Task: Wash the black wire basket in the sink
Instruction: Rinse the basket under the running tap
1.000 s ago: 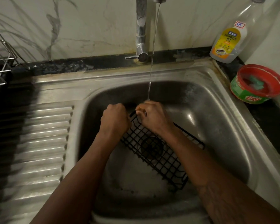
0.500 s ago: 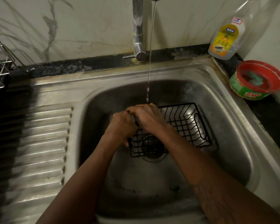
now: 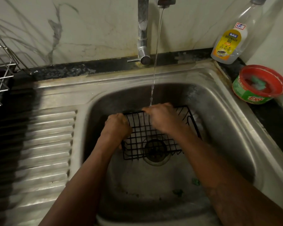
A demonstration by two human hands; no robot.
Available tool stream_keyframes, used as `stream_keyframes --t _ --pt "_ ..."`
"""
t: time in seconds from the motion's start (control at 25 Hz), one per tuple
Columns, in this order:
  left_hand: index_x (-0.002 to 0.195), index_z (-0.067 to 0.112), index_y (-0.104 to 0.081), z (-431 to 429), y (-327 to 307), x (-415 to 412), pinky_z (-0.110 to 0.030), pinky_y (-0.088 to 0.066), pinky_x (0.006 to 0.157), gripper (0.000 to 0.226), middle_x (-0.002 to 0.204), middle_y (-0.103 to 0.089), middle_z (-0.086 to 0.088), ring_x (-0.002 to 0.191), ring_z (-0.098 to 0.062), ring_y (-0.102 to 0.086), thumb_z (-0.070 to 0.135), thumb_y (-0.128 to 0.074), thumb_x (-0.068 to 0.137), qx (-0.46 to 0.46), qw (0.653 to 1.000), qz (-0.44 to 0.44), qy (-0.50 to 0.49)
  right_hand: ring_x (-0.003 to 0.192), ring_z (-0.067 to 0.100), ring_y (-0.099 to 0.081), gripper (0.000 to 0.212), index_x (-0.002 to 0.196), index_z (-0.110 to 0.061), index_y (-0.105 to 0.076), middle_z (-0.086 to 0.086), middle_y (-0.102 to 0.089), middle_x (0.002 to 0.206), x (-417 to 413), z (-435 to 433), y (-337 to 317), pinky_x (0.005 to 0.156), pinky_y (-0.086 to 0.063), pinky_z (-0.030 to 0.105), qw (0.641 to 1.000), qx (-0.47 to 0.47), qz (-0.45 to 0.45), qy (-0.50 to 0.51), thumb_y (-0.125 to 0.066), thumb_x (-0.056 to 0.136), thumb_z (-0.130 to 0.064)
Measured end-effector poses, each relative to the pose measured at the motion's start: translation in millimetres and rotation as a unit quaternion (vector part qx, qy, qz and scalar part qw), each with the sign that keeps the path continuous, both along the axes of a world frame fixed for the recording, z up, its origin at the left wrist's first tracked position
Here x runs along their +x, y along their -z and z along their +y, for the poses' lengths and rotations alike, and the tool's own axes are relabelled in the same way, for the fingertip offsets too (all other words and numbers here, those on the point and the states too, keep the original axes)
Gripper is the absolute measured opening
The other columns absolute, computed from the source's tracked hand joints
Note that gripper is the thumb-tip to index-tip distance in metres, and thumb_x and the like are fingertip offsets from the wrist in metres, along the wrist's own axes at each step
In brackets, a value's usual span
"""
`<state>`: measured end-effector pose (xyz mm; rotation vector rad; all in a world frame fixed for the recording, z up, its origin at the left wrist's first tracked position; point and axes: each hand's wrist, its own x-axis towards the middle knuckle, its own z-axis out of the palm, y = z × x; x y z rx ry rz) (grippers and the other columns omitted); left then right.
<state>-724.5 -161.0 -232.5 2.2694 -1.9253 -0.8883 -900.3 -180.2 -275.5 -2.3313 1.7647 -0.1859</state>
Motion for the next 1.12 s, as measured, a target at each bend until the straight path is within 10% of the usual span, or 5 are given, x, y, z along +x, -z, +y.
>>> stream_keyframes --t 0.32,0.52,0.84,1.12 --pt "0.086 0.011 -0.055 0 -1 6 -0.033 -0.056 0.077 0.014 0.106 -0.064 -0.015 0.093 -0.029 -0.066 0.015 -0.067 0.09 0.025 0.999 -0.023 0.0 0.093 0.015 -0.068 0.034 0.132 -0.024 -0.066 0.006 -0.072 0.123 -29 10 -3 0.081 -0.056 0.03 0.991 0.051 -0.122 0.029 -0.05 0.104 -0.014" --pt "0.09 0.007 -0.058 -2 1 7 -0.03 -0.055 0.068 0.01 0.106 -0.065 -0.014 0.091 -0.03 -0.068 0.013 -0.066 0.089 0.029 0.999 -0.022 -0.006 0.115 0.022 -0.064 0.038 0.13 -0.03 -0.069 0.004 -0.071 0.127 -78 10 -11 0.106 -0.048 0.04 0.984 0.038 -0.061 0.163 -0.059 0.096 -0.014" --pt "0.095 0.0 -0.067 8 -2 -5 -0.029 -0.053 0.058 0.015 0.091 -0.07 -0.015 0.08 -0.032 -0.072 0.015 -0.065 0.092 0.029 0.999 0.045 -0.006 0.104 0.023 -0.069 0.035 0.129 -0.027 -0.066 0.003 -0.072 0.121 43 7 0 0.092 -0.057 0.041 0.995 0.004 -0.083 -0.059 -0.058 0.097 -0.013" --pt "0.092 0.005 -0.061 1 -2 6 -0.031 -0.061 0.064 0.011 0.097 -0.065 -0.013 0.08 -0.027 -0.07 0.014 -0.066 0.091 0.038 0.998 0.017 -0.039 0.118 0.018 -0.063 0.029 0.127 -0.032 -0.07 -0.001 -0.07 0.131 -87 12 -10 0.1 -0.045 0.031 0.976 0.058 -0.157 0.141 -0.057 0.103 -0.022"
